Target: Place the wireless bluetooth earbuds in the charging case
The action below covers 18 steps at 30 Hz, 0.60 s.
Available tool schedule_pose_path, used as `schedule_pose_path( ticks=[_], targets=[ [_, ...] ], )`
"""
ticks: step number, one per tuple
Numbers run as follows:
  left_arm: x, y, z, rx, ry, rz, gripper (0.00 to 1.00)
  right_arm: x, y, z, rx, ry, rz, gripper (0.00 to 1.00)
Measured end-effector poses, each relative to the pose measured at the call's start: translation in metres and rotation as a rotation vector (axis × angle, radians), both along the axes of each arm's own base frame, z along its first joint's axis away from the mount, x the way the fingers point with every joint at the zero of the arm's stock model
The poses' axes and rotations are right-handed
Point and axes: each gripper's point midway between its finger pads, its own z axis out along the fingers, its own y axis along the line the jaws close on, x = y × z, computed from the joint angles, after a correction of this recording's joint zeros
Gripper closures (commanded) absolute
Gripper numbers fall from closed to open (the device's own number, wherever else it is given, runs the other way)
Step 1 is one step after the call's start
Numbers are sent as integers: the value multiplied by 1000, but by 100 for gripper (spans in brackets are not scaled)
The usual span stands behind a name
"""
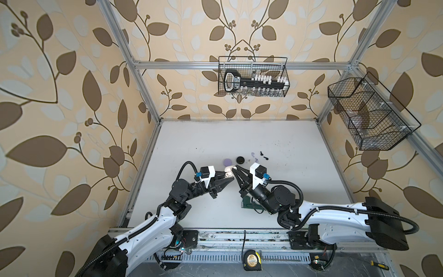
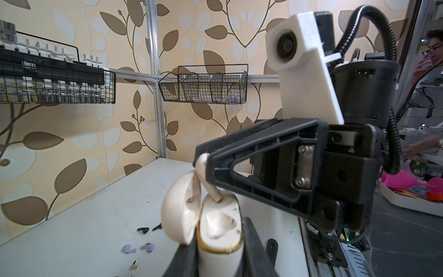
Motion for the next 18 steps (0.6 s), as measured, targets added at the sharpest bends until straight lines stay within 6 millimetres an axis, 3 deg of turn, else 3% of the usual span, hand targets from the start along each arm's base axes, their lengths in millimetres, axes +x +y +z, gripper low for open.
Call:
schedule_pose_path(
  ticks=[18],
  targets=[
    [-4, 1, 0, -8, 46, -19, 100, -10, 0, -4, 3, -64, 9, 94]
  ],
)
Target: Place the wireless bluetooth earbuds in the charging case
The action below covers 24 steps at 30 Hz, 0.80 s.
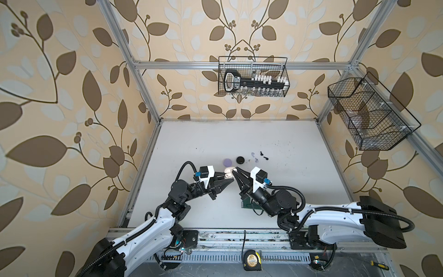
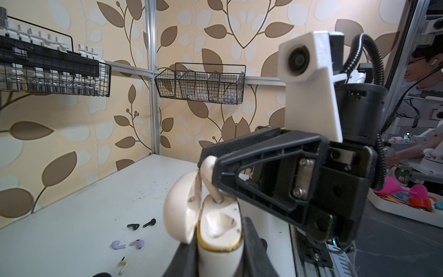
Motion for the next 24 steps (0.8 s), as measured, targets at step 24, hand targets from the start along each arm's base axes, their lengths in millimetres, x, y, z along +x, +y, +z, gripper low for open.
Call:
schedule_pose_path(
  ticks=[24],
  targets=[
    [-9, -2, -4, -6, 20, -38, 100, -14, -6, -6, 73, -21, -13, 96]
  ],
)
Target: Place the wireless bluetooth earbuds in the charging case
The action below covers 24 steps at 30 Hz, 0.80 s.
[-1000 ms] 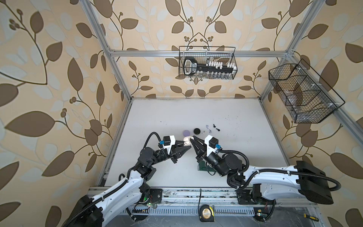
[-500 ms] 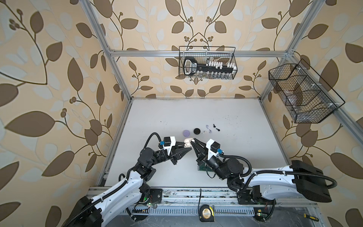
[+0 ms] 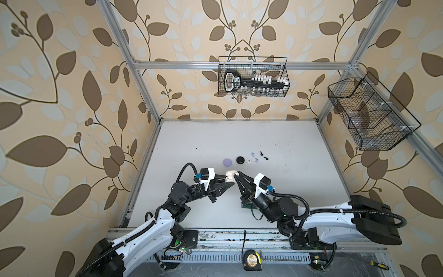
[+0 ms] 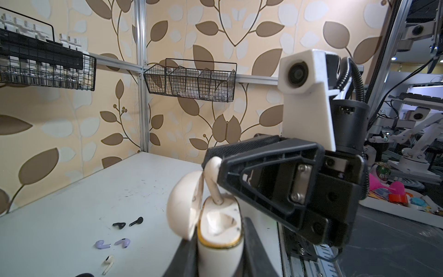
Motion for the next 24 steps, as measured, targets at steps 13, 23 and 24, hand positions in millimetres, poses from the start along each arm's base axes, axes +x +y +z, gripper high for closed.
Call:
schedule_pose_path(
  ticks=[13, 23, 24],
  targets=[
    [0, 1, 2, -11, 7, -2, 100, -7, -5, -5, 27, -9, -25, 97],
    [-3, 2, 6, -30, -21, -3, 100, -10, -3, -5, 30, -12, -21, 96],
    [-4, 3, 5, -32, -24, -3, 100, -10, -3, -5, 29, -11, -20, 96]
  ],
)
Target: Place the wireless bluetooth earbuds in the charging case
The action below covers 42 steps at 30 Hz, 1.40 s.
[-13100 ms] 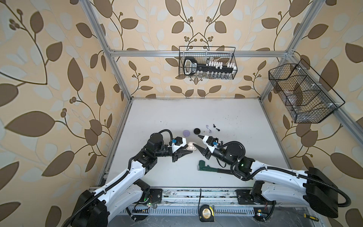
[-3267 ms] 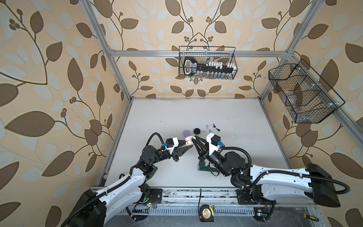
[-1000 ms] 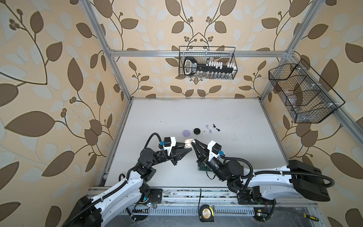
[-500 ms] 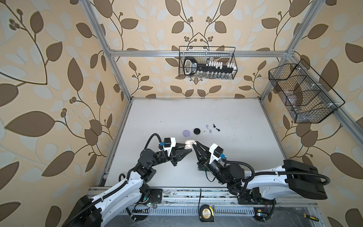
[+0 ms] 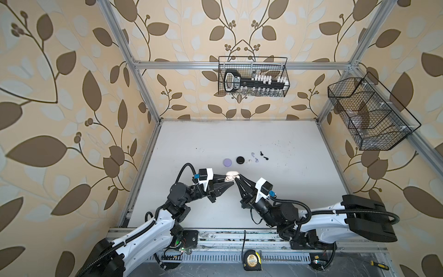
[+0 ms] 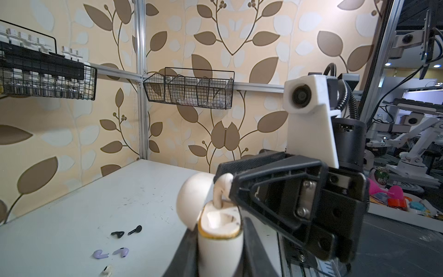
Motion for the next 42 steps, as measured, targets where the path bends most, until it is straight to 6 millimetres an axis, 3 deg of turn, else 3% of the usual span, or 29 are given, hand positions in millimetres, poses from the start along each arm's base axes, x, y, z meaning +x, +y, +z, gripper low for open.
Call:
schedule_pose_path(
  ticks=[10, 19, 24, 28, 33, 42],
  targets=[
    [-4, 2, -3, -12, -27, -1, 100, -2, 3, -3, -8, 10, 11, 76],
    [-6, 6, 9, -45, -77, 10, 100, -4, 0, 0, -6, 22, 22, 64],
    [-8, 7, 14, -58, -105, 11, 100, -6, -2, 2, -33, 28, 29, 63],
    [-9, 7, 15, -57, -123, 15, 100, -13, -10, 17, -25, 16, 64, 63],
    [-10, 6, 14, -49, -138, 13, 100, -21, -20, 33, -6, 6, 99, 70],
    [-14, 5, 12, -38, -155, -8, 100, -21, -3, 19, -109, 33, 128, 75]
  ],
)
